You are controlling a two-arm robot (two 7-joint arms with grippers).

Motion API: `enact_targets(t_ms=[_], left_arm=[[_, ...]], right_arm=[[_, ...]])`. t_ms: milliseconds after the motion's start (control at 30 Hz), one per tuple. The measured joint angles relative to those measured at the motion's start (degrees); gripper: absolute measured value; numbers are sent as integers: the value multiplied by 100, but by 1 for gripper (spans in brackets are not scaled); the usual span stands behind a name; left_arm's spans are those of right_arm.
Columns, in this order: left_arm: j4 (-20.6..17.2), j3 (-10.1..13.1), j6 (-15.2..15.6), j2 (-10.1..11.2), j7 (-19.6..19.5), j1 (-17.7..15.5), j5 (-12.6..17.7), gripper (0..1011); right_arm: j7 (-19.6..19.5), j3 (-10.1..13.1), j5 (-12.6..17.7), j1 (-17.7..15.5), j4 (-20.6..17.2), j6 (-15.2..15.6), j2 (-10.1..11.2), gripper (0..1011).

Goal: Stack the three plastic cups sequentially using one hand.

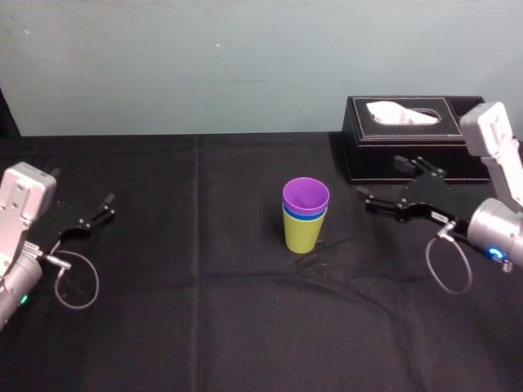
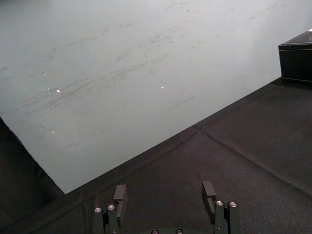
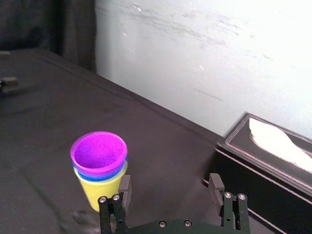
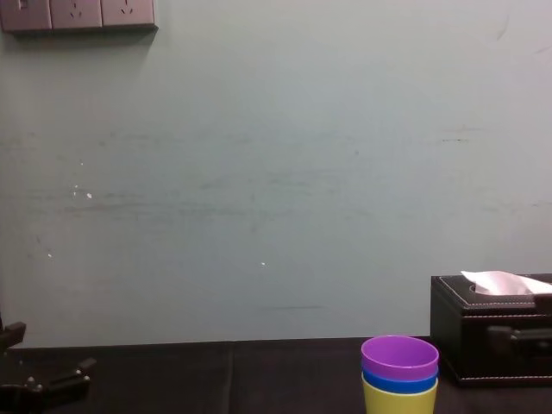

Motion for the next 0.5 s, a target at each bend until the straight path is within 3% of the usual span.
enact_targets(t_ms=[500], left_arm=[[0,0,0,0,0,0,0,1011]], right_arm=[[69,172,-158,-56,421,-36,-3,1003]])
